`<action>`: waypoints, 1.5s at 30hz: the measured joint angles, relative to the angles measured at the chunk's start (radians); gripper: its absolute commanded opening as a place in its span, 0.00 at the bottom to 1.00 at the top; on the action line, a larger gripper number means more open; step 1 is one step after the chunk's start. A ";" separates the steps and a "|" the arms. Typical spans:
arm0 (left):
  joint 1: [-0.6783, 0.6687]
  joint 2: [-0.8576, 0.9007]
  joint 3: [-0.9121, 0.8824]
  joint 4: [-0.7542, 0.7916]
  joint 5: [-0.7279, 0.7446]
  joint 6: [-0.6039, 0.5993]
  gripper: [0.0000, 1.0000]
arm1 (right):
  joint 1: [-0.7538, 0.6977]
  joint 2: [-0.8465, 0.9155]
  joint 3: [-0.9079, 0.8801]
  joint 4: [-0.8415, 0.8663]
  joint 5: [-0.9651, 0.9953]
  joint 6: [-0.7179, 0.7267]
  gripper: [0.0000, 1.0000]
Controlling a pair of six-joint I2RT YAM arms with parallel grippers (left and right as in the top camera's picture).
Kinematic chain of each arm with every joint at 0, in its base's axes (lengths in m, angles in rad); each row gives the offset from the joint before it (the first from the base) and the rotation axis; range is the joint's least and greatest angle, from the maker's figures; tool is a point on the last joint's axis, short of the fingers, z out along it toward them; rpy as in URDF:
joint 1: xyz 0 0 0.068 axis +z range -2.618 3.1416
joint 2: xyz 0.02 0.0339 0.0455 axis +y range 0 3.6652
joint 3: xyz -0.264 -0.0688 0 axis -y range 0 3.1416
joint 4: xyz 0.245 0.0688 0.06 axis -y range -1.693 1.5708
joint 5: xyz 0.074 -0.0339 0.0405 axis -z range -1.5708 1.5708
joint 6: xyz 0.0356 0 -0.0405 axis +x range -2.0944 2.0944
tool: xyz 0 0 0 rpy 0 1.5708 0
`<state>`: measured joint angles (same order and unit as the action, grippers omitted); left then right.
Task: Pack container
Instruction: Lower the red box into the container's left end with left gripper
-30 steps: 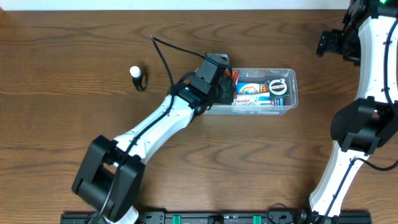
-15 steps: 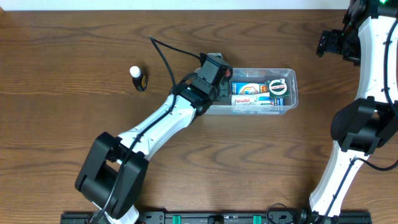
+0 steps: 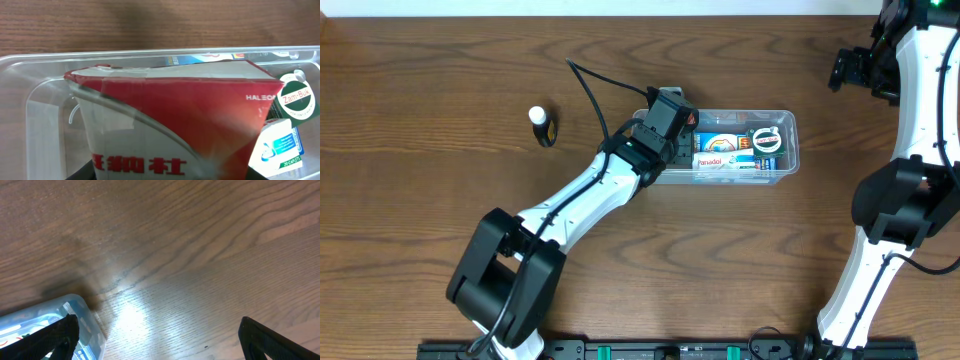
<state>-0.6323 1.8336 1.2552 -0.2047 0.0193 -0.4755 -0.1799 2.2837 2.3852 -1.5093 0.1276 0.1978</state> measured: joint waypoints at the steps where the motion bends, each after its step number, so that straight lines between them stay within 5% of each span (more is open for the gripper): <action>1: 0.000 0.005 0.000 0.000 0.000 0.000 0.50 | 0.000 0.000 0.000 0.000 0.000 0.000 0.99; 6: 0.000 0.018 0.000 0.005 0.000 0.000 0.51 | 0.000 0.000 0.000 0.000 0.000 0.000 0.99; 7: 0.000 0.018 0.000 0.006 0.000 0.000 0.64 | 0.000 0.000 0.000 0.000 0.000 0.000 0.99; 11: 0.000 0.018 0.000 0.008 0.001 -0.003 0.71 | 0.000 0.000 0.000 0.000 0.000 0.000 0.99; 45: 0.003 0.020 0.000 0.027 -0.013 0.001 0.70 | 0.000 0.000 0.000 0.000 0.000 0.000 0.99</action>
<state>-0.6292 1.8538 1.2552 -0.1772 0.0067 -0.4744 -0.1802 2.2837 2.3852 -1.5097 0.1276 0.1978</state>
